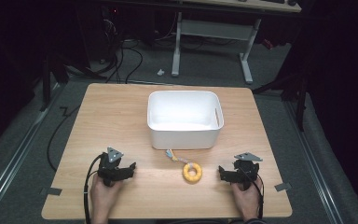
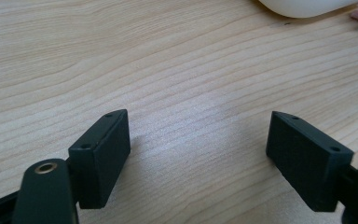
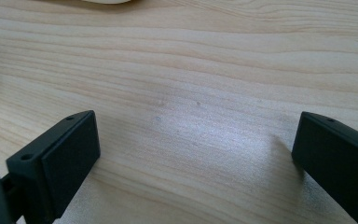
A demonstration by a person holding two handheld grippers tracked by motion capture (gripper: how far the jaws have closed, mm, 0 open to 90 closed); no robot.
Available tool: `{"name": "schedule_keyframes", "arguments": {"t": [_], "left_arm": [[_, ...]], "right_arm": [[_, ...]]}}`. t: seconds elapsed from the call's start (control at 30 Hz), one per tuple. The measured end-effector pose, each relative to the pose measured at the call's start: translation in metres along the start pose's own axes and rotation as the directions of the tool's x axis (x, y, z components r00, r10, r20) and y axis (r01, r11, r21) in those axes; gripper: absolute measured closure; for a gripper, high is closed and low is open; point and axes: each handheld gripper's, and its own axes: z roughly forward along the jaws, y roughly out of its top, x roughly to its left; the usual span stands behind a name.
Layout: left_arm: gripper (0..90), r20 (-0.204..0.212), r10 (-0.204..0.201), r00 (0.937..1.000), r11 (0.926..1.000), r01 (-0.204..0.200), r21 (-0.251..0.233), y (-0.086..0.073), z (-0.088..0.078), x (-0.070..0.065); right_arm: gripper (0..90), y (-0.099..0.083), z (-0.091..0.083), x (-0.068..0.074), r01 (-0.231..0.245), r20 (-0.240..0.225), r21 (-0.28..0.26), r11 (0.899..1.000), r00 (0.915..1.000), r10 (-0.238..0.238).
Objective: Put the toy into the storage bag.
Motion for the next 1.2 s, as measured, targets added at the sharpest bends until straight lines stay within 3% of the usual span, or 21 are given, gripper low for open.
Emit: {"name": "schedule_keyframes", "arguments": {"t": [0.53,0.77,1.2], "left_arm": [[21.0,0.002,0.002,1.0000,1.0000,-0.002,0.002,-0.0002,-0.0002,-0.0009],[20.7,0.005,0.005,1.0000,1.0000,-0.005,0.004,-0.0003,-0.0005,-0.0011],[20.7,0.009,0.003,1.0000,1.0000,-0.003,0.002,-0.0003,-0.0003,-0.0008]], "right_arm": [[0.7,0.0013,0.0011,0.0041,0.052,-0.050,-0.001,0.999,0.9974,-0.052],[1.0,0.0014,0.0012,0.0044,0.054,-0.051,-0.002,0.999,0.9973,-0.054],[14.8,-0.0003,-0.0072,0.0040,0.069,-0.069,0.004,0.998,0.9952,-0.069]]}}
